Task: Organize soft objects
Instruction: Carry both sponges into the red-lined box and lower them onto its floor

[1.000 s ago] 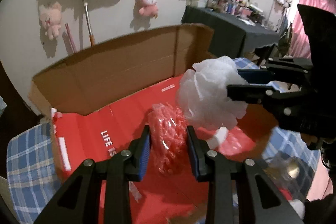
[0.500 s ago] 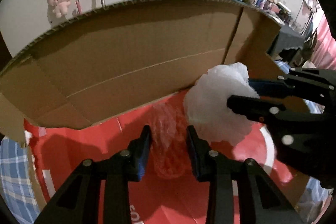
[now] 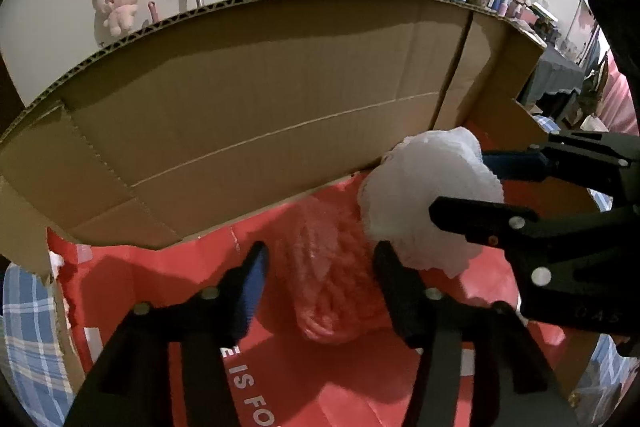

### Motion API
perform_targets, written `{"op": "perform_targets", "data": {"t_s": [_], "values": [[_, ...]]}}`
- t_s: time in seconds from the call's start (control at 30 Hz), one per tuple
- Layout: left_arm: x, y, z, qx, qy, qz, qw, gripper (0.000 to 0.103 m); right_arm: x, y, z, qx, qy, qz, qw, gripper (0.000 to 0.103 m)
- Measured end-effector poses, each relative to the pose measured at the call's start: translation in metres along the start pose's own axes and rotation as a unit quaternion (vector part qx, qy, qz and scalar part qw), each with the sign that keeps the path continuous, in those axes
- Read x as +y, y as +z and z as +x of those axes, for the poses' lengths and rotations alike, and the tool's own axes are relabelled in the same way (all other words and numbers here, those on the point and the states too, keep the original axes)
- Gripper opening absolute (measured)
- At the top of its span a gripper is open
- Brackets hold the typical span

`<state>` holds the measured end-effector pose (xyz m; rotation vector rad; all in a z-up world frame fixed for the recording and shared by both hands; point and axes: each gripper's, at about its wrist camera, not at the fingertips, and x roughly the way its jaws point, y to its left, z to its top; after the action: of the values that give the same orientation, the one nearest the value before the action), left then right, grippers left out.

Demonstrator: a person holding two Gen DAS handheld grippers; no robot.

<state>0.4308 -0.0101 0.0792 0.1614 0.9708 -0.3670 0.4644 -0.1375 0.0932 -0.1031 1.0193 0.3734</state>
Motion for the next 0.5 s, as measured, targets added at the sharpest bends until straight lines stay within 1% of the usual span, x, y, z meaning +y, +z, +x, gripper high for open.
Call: {"op": "perform_targets", "data": {"t_s": [0.13, 0.2, 0.33, 0.37, 0.4, 0.5], "values": [[0.0011, -0.0001, -0.0025, -0.001, 0.009, 0.001, 1.0, 0.071, -0.001, 0.0016, -0.0003, 0.002, -0.005, 0.005, 1.0, 0.055], [0.0028, 0.0, -0.0029, -0.001, 0.009, -0.003, 1.0, 0.076, -0.0016, 0.002, -0.0005, 0.003, -0.01, 0.008, 1.0, 0.061], [0.0054, 0.0002, -0.0041, 0.003, 0.013, -0.01, 0.9999, 0.082, -0.0006, 0.0022, -0.0031, 0.004, -0.015, 0.008, 1.0, 0.063], [0.0062, 0.0002, -0.005, 0.002, 0.015, -0.01, 0.9998, 0.085, -0.0004, 0.0024, -0.0036, 0.004, -0.018, 0.008, 1.0, 0.065], [0.0074, 0.0003, -0.0054, 0.002, 0.017, -0.011, 0.9998, 0.087, -0.0008, 0.0025, -0.0029, 0.006, -0.021, 0.008, 1.0, 0.068], [0.0093, -0.0014, -0.006, 0.004, 0.022, -0.014, 0.9997, 0.089, -0.0014, 0.0018, -0.0049, 0.003, -0.021, 0.012, 1.0, 0.071]]}}
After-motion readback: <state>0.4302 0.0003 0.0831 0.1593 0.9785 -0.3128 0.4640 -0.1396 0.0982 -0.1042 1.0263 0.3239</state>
